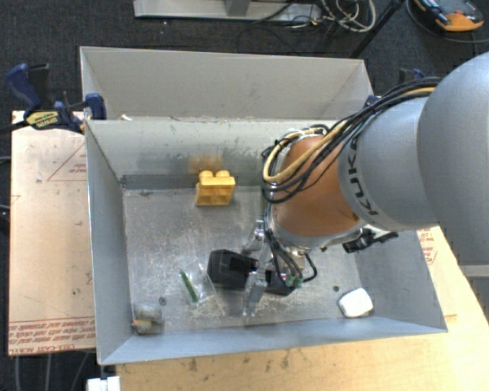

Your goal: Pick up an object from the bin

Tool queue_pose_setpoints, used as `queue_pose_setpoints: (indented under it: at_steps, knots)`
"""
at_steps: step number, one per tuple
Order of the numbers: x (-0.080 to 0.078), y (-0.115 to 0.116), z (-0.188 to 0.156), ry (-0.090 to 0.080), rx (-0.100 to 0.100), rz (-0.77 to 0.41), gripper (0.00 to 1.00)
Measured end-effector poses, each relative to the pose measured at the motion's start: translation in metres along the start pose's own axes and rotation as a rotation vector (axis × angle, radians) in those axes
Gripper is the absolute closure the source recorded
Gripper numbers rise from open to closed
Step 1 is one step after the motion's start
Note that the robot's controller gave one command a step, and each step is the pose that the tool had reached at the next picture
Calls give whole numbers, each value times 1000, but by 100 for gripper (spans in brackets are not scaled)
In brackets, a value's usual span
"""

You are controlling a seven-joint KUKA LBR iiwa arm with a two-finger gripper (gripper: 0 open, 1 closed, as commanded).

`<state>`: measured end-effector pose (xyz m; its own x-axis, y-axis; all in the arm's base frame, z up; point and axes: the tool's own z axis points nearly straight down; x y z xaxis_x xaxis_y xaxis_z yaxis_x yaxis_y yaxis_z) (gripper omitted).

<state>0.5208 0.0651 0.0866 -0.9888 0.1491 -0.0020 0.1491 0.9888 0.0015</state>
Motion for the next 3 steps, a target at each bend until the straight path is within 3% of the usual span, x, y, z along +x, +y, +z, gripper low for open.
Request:
queue_pose_setpoints:
  at_steps: [1, 3]
  knots:
    - [4, 2, 10, -17, -3, 88, 100]
    - [5, 1, 6, -12, -2, 88, 100]
